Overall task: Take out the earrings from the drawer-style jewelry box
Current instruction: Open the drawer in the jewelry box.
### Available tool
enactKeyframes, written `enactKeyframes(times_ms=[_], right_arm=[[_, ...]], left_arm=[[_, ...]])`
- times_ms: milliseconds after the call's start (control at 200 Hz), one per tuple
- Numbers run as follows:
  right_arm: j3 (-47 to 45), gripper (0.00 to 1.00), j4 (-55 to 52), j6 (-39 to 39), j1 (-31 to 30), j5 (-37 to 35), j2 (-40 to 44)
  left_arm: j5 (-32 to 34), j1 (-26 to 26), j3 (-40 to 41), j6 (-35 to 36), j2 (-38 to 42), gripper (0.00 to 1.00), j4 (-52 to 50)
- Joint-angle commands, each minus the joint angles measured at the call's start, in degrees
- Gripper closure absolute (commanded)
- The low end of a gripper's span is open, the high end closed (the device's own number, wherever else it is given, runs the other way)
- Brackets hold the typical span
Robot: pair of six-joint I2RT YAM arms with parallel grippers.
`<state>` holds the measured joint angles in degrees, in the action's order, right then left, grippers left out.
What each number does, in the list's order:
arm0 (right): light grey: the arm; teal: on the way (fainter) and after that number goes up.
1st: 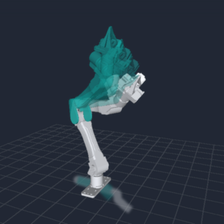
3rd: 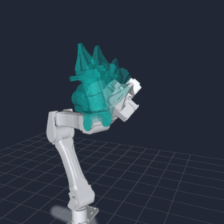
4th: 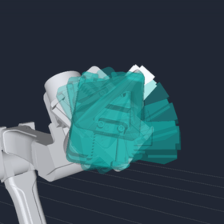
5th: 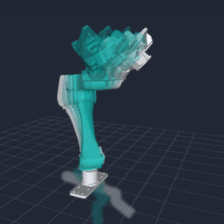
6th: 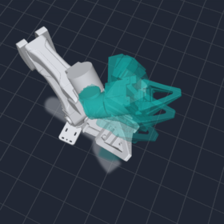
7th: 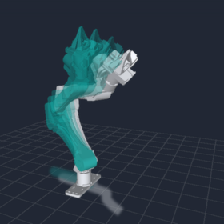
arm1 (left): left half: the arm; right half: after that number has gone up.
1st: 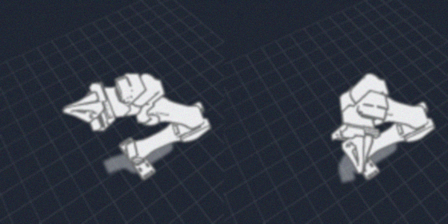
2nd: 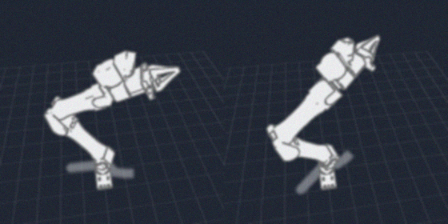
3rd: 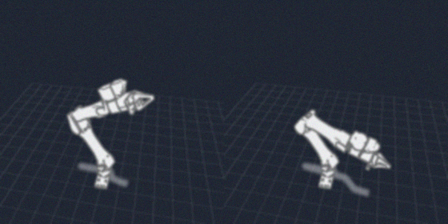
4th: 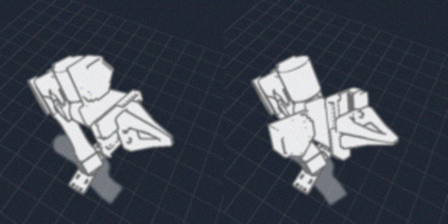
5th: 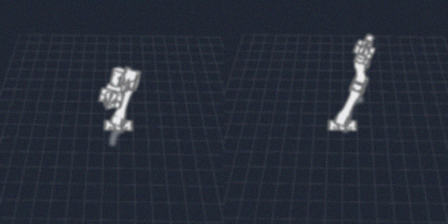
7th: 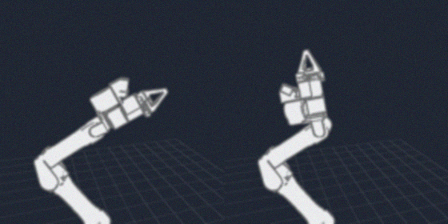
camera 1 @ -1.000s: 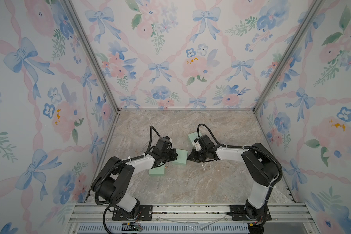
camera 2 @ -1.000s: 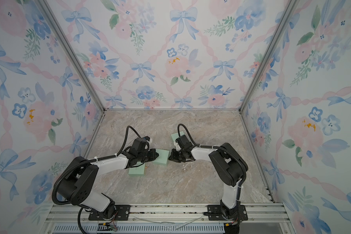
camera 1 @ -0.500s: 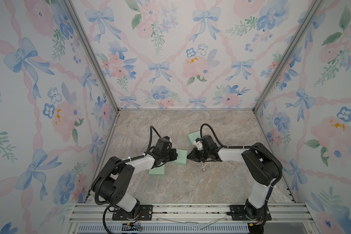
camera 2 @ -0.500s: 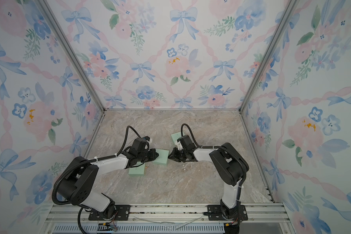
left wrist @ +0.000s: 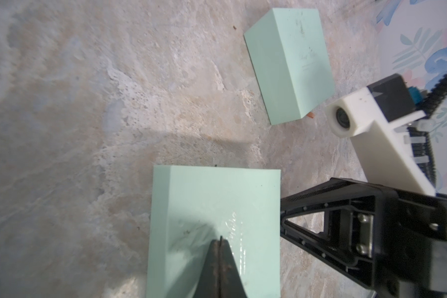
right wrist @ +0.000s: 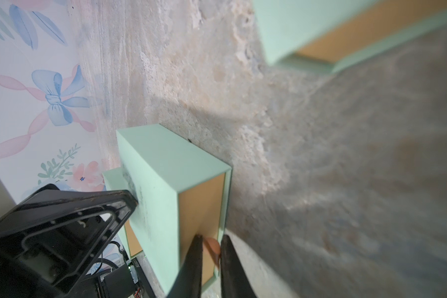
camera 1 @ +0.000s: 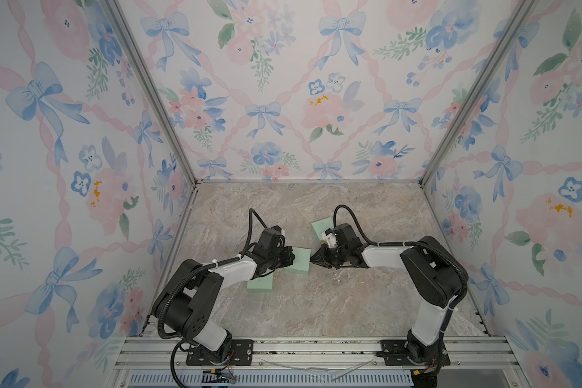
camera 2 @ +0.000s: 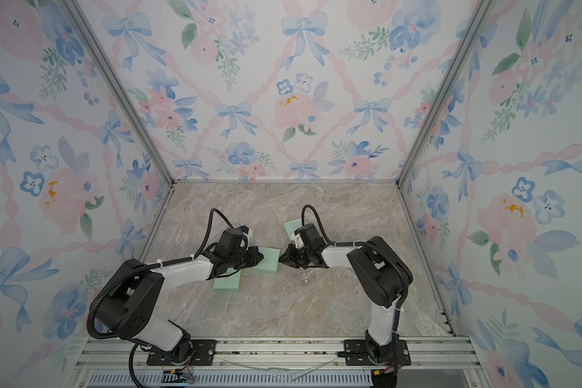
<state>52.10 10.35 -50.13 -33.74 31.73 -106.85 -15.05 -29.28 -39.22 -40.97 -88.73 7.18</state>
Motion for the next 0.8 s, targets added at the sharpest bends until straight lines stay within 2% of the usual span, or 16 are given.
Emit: enactKeyframes(times_ms=[0, 795], right_arm=[[-0.37, 0.84, 2.09, -0.58, 0.34, 1.74, -0.94], [-0.75, 0.88, 2.49, -1.02, -0.18, 2.64, -0.82]], left_arm=[[0.19, -0.37, 0.3, 0.98, -1.57, 1.0, -2.61], [0.98, -0.34, 1.46, 0.63, -0.58, 1.0, -3.08]])
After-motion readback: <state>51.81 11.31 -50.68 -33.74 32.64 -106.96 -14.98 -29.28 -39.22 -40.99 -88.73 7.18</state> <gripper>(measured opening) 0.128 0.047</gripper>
